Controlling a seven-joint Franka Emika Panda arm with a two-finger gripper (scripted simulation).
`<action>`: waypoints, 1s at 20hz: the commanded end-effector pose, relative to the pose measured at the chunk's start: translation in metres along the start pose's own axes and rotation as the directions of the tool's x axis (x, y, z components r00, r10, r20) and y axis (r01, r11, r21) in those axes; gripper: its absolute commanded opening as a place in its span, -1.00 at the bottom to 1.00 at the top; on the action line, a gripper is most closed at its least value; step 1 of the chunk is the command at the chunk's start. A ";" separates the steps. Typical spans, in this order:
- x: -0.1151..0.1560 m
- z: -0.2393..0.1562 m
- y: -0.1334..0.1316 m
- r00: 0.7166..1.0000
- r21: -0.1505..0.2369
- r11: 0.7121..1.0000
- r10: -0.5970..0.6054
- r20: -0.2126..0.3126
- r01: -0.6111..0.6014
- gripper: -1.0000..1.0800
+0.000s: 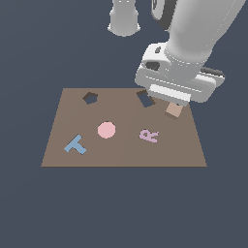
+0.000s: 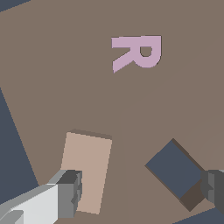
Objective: Insert a designated object into the corresponding slot on a board.
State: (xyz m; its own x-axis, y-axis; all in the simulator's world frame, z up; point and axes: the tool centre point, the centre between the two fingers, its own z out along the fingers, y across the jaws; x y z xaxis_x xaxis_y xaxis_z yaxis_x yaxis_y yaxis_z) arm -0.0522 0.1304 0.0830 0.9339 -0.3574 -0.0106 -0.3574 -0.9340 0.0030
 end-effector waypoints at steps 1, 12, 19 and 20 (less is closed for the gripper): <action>-0.005 0.008 -0.011 0.999 0.001 0.999 0.045 -0.003 -0.045 0.92; -0.014 0.031 -0.045 0.986 0.004 0.986 0.164 -0.010 -0.164 0.92; -0.015 0.035 -0.050 0.983 0.005 0.983 0.182 -0.010 -0.182 0.92; -0.015 0.034 -0.050 0.983 0.005 0.983 0.181 -0.010 -0.181 0.92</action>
State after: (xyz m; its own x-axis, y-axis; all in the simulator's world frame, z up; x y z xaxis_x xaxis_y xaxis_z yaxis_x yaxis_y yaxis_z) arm -0.0489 0.1829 0.0486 0.8545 -0.5195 0.0001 -0.5195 -0.8545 0.0001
